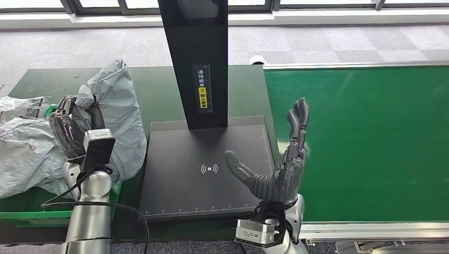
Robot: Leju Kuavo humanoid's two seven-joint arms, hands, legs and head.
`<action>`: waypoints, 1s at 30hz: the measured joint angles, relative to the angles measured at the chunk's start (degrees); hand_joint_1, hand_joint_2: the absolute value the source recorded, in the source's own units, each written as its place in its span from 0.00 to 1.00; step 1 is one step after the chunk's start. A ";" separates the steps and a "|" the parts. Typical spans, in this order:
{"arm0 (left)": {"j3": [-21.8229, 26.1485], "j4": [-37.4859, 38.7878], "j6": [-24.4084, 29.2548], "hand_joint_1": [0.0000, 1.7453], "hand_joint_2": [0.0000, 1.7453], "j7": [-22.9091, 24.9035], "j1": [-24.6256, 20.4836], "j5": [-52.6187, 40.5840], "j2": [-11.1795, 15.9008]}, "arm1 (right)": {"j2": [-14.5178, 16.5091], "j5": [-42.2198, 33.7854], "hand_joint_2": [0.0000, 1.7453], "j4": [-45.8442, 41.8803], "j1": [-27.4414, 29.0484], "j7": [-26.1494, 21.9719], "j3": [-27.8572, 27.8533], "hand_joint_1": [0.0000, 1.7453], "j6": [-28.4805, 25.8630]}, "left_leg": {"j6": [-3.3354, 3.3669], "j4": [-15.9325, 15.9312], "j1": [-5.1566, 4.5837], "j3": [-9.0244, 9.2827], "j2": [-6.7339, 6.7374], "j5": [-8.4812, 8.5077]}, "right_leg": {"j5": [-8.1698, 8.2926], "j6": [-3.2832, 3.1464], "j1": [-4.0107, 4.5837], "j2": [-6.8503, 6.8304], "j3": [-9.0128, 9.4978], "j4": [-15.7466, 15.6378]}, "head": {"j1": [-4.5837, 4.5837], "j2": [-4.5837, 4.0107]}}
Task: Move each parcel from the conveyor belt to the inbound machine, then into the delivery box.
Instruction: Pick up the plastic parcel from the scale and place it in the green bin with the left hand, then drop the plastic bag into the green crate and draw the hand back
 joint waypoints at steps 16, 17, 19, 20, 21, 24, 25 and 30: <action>10.46 11.71 -0.02 1.00 1.00 -1.09 -7.52 11.75 8.84 | -0.37 1.14 1.00 -1.04 0.64 -0.01 1.00 0.00 0.00 | -0.10 0.00 0.00 -0.03 0.09 0.05 | 0.04 -0.07 0.19 0.05 -0.14 0.00 | 0.00 0.00; 10.76 12.35 -0.02 1.00 1.00 -1.17 -8.04 12.32 9.35 | -0.38 1.17 1.00 -1.17 0.82 -0.01 1.01 0.00 0.00 | -0.10 0.00 0.00 -0.05 0.09 0.05 | 0.04 -0.08 0.19 0.05 -0.15 0.00 | 0.00 0.00; 11.15 13.37 -0.02 1.00 1.00 -1.30 -8.93 12.93 10.12 | -0.39 1.23 1.00 -1.39 1.02 -0.01 1.03 0.00 0.00 | -0.10 0.00 0.01 -0.07 0.09 0.05 | 0.04 -0.08 0.19 0.05 -0.16 0.00 | 0.00 0.00; 11.37 13.80 -0.02 1.00 1.00 -1.34 -9.26 13.03 10.39 | -0.40 1.26 1.00 -1.46 1.07 -0.01 1.04 0.00 0.00 | -0.10 0.00 0.01 -0.08 0.09 0.04 | 0.04 -0.08 0.18 0.06 -0.17 0.00 | 0.00 0.00; 11.56 14.15 -0.02 1.00 1.00 -1.37 -9.50 13.08 10.61 | -0.40 1.27 1.00 -1.53 1.13 -0.01 1.04 0.00 0.00 | -0.10 0.00 0.00 -0.08 0.09 0.04 | 0.04 -0.08 0.18 0.06 -0.18 0.00 | 0.00 0.00; 11.79 14.82 -0.02 1.00 1.00 -1.42 -10.16 13.21 10.95 | -0.46 1.26 1.00 -1.74 1.42 -0.01 1.08 0.00 0.00 | -0.11 0.01 0.00 -0.11 0.10 0.04 | 0.04 -0.08 0.18 0.07 -0.22 0.00 | 0.00 0.00; 11.79 14.97 -0.02 1.00 1.00 -1.44 -10.48 13.24 10.98 | -0.50 1.25 1.00 -1.76 1.49 -0.01 1.10 0.00 0.00 | -0.11 0.01 0.00 -0.12 0.09 0.04 | 0.05 -0.08 0.18 0.06 -0.22 0.00 | 0.00 0.00; 11.79 15.31 -0.04 1.00 1.00 -1.51 -11.56 13.25 11.03 | -0.56 1.22 1.00 -1.77 1.66 -0.01 1.15 0.00 0.00 | -0.11 0.01 0.00 -0.13 0.10 0.04 | 0.05 -0.09 0.18 0.07 -0.24 0.00 | 0.00 0.00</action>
